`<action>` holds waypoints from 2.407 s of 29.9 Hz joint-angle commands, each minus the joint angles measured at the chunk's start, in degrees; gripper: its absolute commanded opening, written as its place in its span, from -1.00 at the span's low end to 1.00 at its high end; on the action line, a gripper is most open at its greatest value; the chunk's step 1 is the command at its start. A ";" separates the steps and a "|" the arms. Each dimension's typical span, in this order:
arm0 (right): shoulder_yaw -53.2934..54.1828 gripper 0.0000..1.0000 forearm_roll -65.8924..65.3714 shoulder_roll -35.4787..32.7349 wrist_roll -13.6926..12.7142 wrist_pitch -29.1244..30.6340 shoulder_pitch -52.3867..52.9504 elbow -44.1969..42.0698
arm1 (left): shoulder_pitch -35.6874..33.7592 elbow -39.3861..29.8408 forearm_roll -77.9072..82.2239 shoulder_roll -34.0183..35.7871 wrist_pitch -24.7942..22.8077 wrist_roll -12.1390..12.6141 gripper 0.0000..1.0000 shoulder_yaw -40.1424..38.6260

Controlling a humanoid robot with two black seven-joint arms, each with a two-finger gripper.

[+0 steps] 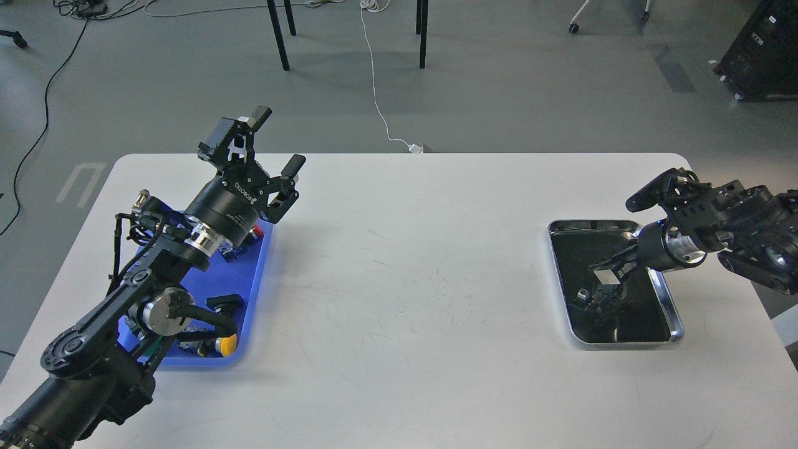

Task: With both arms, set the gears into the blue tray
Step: 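Lower the right gripper and grasp a small black part in the tray, then carry the black part with the right gripper toward the table center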

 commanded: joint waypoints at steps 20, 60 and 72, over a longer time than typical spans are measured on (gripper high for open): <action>-0.33 -0.45 0.87 0.92 0.00 -0.01 -1.36 -1.59 | -0.09 0.00 0.00 0.44 -0.06 0.00 0.96 -0.17; -5.34 -0.68 14.22 26.04 0.00 -4.74 14.38 7.64 | 0.35 -2.02 -0.35 4.66 -0.15 -0.35 0.96 -1.05; -8.24 -0.67 17.31 26.32 0.00 -12.92 10.76 6.67 | 1.23 -2.46 -0.35 5.10 -0.24 -0.70 0.96 -1.14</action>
